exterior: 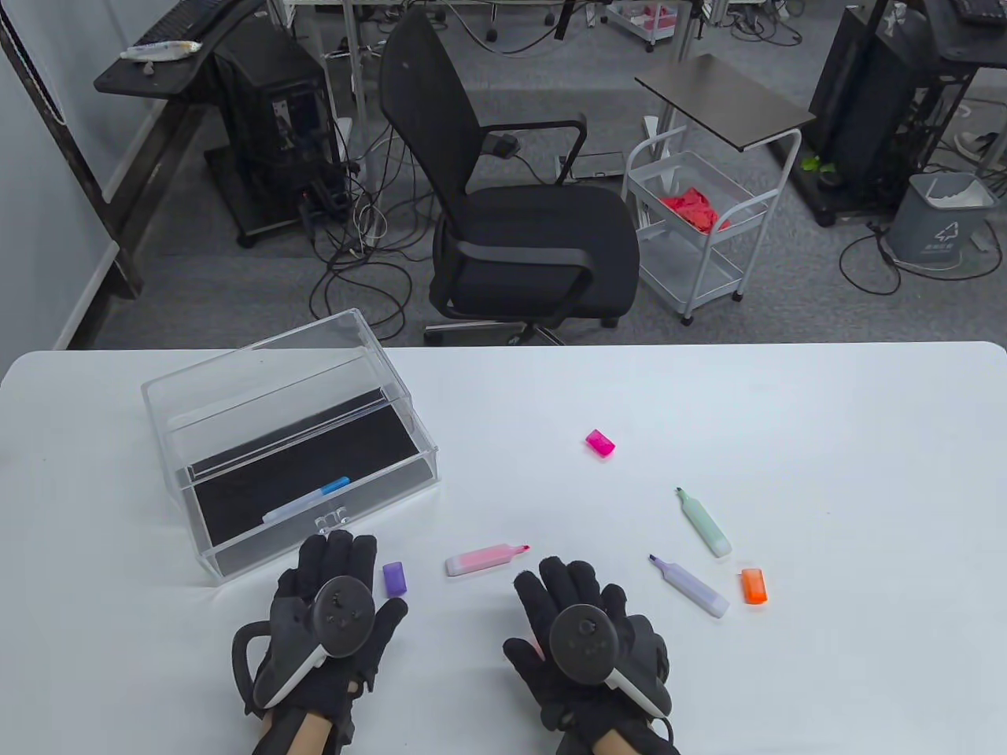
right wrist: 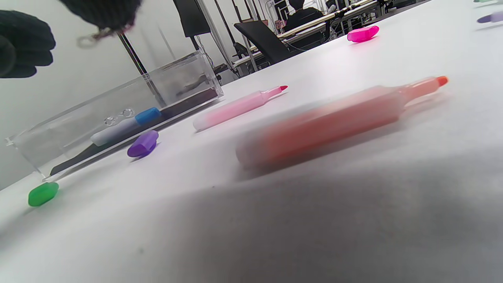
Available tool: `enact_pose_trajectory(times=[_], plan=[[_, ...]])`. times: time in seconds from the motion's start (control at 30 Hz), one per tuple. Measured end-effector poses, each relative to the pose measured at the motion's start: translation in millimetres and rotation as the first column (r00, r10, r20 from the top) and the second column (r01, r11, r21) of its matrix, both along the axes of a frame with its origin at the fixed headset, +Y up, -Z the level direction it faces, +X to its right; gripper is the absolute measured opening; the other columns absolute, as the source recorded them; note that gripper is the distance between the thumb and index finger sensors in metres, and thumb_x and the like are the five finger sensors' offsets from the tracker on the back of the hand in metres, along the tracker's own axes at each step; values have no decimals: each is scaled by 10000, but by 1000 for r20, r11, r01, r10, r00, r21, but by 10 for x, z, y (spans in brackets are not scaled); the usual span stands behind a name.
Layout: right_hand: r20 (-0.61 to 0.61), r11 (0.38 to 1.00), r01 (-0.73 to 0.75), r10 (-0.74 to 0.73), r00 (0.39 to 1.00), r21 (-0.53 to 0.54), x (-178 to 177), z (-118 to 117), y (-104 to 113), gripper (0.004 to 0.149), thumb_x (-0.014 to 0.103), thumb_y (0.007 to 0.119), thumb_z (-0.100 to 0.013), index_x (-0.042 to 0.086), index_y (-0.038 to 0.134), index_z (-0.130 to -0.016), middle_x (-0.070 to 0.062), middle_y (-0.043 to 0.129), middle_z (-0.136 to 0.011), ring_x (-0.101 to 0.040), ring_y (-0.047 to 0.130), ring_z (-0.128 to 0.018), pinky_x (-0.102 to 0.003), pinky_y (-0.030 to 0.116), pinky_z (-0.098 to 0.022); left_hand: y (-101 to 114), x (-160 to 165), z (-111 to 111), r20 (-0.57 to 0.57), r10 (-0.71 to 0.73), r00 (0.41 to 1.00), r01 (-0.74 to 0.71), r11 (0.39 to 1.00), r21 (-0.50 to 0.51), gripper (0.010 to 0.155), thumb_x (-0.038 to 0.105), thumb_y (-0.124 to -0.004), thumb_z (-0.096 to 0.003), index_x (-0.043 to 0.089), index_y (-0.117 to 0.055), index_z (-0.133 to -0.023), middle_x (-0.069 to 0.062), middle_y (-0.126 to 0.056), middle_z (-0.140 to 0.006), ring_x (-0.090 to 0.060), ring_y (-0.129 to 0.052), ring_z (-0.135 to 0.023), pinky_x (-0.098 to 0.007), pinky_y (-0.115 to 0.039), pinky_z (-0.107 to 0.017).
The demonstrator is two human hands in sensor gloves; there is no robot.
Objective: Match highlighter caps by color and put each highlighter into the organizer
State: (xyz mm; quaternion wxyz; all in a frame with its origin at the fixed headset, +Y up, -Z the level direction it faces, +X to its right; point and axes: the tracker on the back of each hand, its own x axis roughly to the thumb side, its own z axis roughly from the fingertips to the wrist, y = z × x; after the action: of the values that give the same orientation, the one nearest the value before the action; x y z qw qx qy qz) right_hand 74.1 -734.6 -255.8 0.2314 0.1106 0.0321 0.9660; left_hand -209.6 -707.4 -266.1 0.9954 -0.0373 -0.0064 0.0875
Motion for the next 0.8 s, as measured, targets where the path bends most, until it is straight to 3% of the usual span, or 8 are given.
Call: enact_pose_trajectory(times=[0.37,0.53,0.63,0.8], plan=[[26,1000,-18,19,999,-13,61,-27,-13,719,475,754,-420,363,382,-1026,0,228,-1142,-339,125,-1052,-703,134,-688,-241,49,112,15,-31,999,31,999,-36,838,724,-590,-433,379,-231,-1107,93,-213,-1192,-274,-251,-1185,-545,-385,-829],[56,992,-127,128,990,-26,146,-53,17,733,422,824,-417,375,407,-1018,15,268,-1142,-331,170,-1062,-707,152,-691,-265,55,122,24,-60,998,61,997,-49,843,727,-591,-428,378,-229,-1106,94,-213,-1191,-274,-256,-1184,-543,-394,-828],[59,969,-237,242,969,-74,201,-91,-12,740,406,843,-415,382,413,-1016,24,304,-1142,-326,209,-1068,-707,185,-695,-269,61,123,31,-58,998,59,997,-52,842,726,-590,-429,376,-231,-1106,93,-216,-1190,-274,-259,-1183,-540,-402,-828],[32,940,-288,299,954,-181,264,-159,-127,744,387,867,-408,380,435,-1013,23,355,-1140,-325,273,-1075,-710,230,-701,-273,78,124,41,-67,997,70,996,-64,843,726,-591,-428,376,-229,-1105,94,-216,-1190,-274,-262,-1184,-540,-406,-828]])
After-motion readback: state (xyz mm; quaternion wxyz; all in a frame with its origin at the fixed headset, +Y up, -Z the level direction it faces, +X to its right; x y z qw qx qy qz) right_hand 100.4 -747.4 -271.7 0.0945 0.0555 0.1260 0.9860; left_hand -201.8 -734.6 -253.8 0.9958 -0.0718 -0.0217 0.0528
